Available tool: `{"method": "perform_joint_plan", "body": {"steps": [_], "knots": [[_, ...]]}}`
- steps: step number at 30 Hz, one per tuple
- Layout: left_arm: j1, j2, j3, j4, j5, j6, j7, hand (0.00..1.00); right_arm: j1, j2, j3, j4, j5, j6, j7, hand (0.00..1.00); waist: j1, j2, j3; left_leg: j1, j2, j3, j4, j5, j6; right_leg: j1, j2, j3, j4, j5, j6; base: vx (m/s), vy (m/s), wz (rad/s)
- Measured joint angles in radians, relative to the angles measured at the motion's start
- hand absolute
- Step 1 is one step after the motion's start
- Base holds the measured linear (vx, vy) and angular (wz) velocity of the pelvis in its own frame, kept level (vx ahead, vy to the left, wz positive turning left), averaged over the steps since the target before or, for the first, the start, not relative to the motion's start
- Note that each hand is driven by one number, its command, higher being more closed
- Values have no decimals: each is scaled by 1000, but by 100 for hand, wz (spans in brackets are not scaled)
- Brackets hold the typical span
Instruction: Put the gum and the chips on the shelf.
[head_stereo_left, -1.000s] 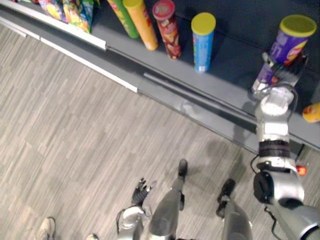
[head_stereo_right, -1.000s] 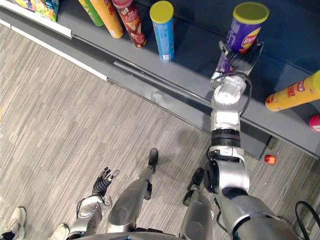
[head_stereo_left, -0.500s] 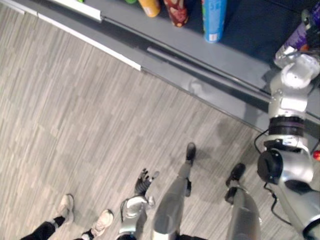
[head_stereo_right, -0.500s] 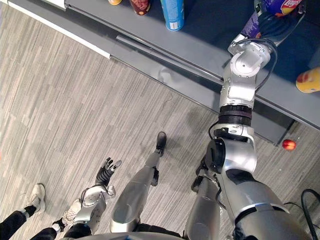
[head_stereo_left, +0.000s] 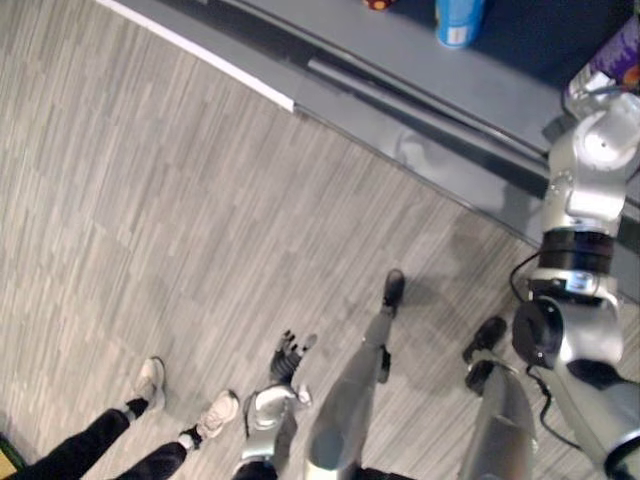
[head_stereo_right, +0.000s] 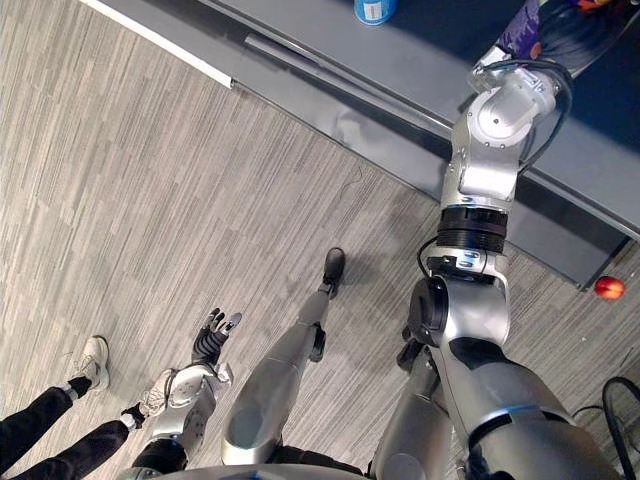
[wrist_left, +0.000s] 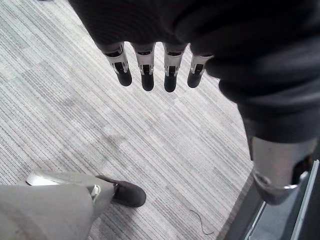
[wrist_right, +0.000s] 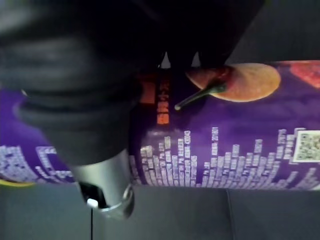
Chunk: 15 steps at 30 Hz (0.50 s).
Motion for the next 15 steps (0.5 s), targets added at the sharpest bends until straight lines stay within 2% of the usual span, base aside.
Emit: {"method": "perform_joint_plan", "body": {"steps": [7,9,10,15], "knots": [[-13,-53,40,-30,-2,-2,1,0,0,-3,-8,-76,0,-1,-37,100,6,0,0,-32,-7,56,0,-6,-3,-49,-27,4,32,0,0,0,0,0],[-20,-59,44,-38,-2,-3,1,0,1,-1,-7,-104,0,-1,-38,100,4,0,0,-42,10,139,0,-13,-4,-59,-33,3,37,0,0,14,21,5],[-22,-66,44,-38,-2,-3,1,0,7,-3,-7,-112,0,-1,-40,100,1,0,0,-43,10,166,1,6,10,-61,-39,4,42,-2,3,24,19,7],[-22,-71,51,-40,-2,-7,2,0,41,17,38,-144,-42,-1,-35,100,3,0,0,-40,3,167,1,17,14,-60,-49,3,56,-23,5,59,11,7]]}}
